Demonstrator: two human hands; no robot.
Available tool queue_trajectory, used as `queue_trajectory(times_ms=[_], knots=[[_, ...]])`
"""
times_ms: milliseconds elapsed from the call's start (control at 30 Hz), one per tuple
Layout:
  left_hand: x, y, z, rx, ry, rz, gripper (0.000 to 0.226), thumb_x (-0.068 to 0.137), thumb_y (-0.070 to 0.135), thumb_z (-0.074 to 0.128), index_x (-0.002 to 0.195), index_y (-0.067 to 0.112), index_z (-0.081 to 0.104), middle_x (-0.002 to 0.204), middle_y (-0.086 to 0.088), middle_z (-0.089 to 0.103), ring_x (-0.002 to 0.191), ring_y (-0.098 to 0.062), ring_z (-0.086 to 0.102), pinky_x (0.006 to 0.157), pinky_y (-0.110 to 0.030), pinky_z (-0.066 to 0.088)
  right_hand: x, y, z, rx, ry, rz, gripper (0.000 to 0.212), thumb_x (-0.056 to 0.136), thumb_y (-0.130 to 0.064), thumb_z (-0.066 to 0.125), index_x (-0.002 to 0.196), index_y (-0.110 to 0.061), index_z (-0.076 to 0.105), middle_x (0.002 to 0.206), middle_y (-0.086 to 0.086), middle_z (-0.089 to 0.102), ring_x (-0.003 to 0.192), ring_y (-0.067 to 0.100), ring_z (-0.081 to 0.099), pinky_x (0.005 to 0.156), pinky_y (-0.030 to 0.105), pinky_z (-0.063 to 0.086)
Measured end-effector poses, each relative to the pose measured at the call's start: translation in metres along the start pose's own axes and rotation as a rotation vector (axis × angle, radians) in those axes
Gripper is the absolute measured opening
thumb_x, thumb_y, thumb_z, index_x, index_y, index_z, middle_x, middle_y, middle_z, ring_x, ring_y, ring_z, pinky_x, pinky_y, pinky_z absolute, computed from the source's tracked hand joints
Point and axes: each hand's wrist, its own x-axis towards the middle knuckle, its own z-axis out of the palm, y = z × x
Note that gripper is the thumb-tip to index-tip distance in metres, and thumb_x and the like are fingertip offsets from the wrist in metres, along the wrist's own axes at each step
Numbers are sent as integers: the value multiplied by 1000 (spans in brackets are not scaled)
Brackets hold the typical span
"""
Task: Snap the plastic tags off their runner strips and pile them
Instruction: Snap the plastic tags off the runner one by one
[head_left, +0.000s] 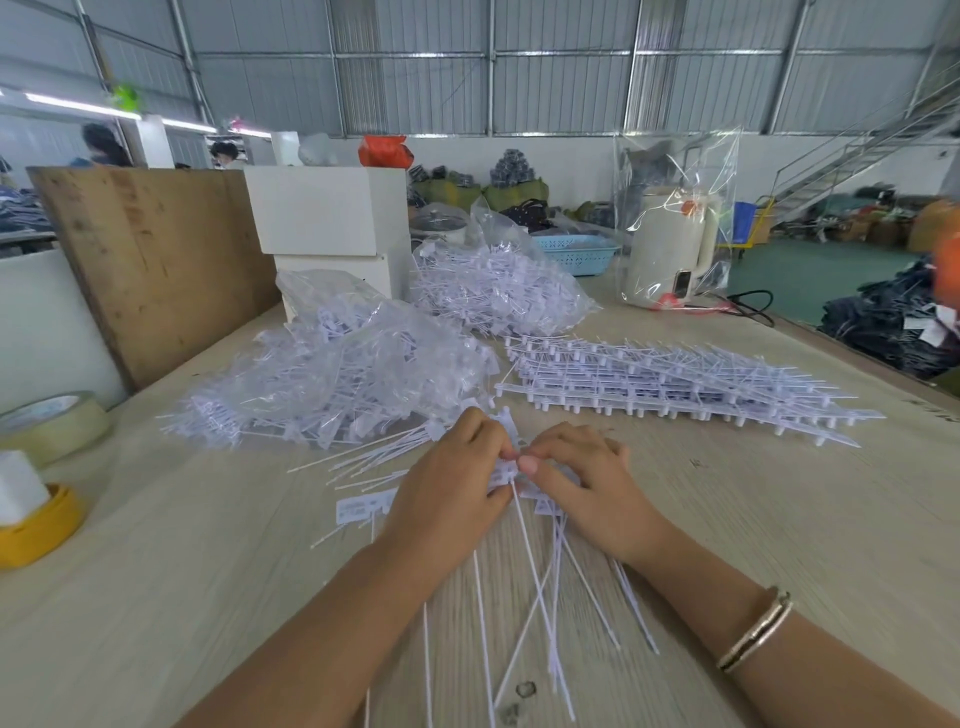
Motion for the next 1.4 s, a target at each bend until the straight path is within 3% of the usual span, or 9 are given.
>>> queue_trajectory(times_ms=[200, 367, 433, 533, 633, 800, 967, 1167, 1400], knots=[[0, 5, 3, 30, -44, 90, 14, 82, 16, 64, 92, 16, 55, 95, 8, 45, 72, -8, 46, 58, -17, 25, 2, -2, -3, 78, -46, 68, 19, 86, -41, 61, 67, -39, 61, 88, -16, 60, 100, 1, 46, 94, 30, 18], [0, 4, 1, -34, -36, 54, 24, 84, 26, 64, 104, 17, 54, 103, 6, 54, 89, -10, 54, 67, -21, 37, 3, -1, -5, 191, -100, 91, 20, 85, -28, 65, 65, -27, 69, 86, -14, 63, 101, 5, 53, 104, 46, 27], [-1, 2, -1, -74, -32, 24, 26, 85, 35, 62, 104, 19, 55, 101, 9, 55, 89, -8, 53, 69, -22, 38, 6, 1, -6, 288, -54, 122, 15, 87, -18, 64, 75, -15, 71, 85, -8, 63, 92, 6, 57, 97, 35, 36], [-2, 1, -2, -91, -80, 3, 24, 88, 38, 57, 107, 25, 54, 100, 13, 57, 88, -8, 53, 69, -25, 41, 8, 3, -12, 428, 45, 176, 21, 89, -6, 58, 71, -13, 66, 77, -3, 61, 71, 2, 56, 73, 17, 43], [-3, 0, -2, -107, -141, 4, 27, 89, 24, 54, 116, 27, 50, 108, 12, 56, 91, -10, 52, 74, -30, 45, 8, 7, -14, 505, 102, 250, 22, 90, -8, 56, 70, -12, 65, 72, -5, 61, 65, 2, 55, 64, 12, 43], [-3, 0, 0, -45, -88, 0, 21, 88, 25, 58, 108, 25, 52, 103, 11, 56, 90, -11, 53, 72, -28, 41, 6, 10, -11, 502, 35, 242, 23, 92, -14, 54, 76, 0, 63, 71, 4, 57, 68, 10, 53, 69, 23, 41], [-1, -1, -1, 11, -30, 12, 19, 87, 25, 61, 105, 21, 57, 101, 8, 59, 90, -11, 53, 63, -21, 27, 3, 6, -7, 506, -126, 226, 19, 89, -24, 63, 71, -27, 68, 69, -12, 63, 69, 2, 59, 69, 14, 43], [0, 0, -1, 67, -15, 3, 19, 87, 31, 60, 105, 24, 56, 102, 10, 59, 90, -10, 53, 65, -23, 31, 4, 7, -9, 464, -86, 224, 10, 86, -24, 66, 78, -27, 71, 79, -5, 69, 78, 12, 64, 81, 33, 49], [0, -3, -2, 49, -8, -18, 18, 88, 31, 60, 105, 23, 59, 100, 6, 63, 89, -14, 56, 65, -28, 38, 4, 6, -5, 455, -25, 151, 8, 86, -15, 66, 91, -14, 72, 92, 7, 71, 89, 24, 67, 82, 37, 51]])
